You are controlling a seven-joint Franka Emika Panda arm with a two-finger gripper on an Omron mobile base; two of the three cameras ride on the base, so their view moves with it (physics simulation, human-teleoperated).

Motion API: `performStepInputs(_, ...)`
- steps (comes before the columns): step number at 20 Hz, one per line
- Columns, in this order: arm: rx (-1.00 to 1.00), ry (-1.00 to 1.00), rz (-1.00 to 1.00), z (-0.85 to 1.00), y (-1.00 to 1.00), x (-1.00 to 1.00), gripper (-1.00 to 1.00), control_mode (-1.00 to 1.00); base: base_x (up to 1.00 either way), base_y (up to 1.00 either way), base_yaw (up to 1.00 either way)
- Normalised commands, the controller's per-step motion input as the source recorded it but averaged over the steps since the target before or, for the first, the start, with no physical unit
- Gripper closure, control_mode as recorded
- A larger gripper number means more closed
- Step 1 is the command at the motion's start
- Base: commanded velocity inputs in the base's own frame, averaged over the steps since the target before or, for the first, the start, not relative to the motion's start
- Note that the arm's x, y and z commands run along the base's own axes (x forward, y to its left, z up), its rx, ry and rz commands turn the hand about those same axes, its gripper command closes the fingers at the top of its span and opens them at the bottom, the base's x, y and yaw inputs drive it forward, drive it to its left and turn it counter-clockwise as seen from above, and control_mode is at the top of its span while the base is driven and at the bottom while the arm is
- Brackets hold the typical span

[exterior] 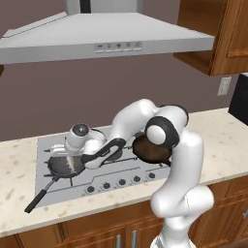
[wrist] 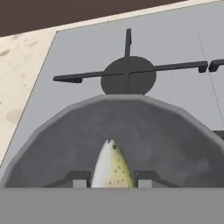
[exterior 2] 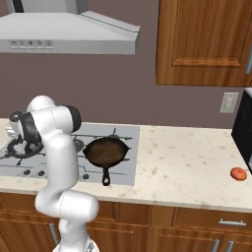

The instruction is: Place both pans onto different burners. Then place the squash and the fish on different pans.

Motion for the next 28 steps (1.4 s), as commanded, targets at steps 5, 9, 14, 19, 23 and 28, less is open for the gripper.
performStepInputs(5, -0.02, 0.02, 0.00, -0.18, 0.18, 0.22, 1.00, -1.00, 0.00, 0.00, 0.00)
performStepInputs(9, -0.01, 0.03, 0.00, -0.13, 0.05, 0.22, -1.00, -1.00, 0.00, 0.00, 0.00)
performStepInputs(14, 0.00, 0.02, 0.00, -0.02, 0.00, 0.25, -1.00, -1.00, 0.00, 0.00, 0.00)
performStepInputs(19, 0.00, 0.00, 0.00, 0.00, 0.00, 0.09, -1.00, -1.00, 0.00, 0.00, 0.00)
performStepInputs(23, 0.00, -0.01, 0.00, 0.27, 0.00, 0.01, -1.00, -1.00, 0.00, 0.00, 0.00)
performStepInputs(28, 0.02, -0.07, 0.02, 0.51, -0.05, -0.02, -1.00, -1.00, 0.00, 0.00, 0.00)
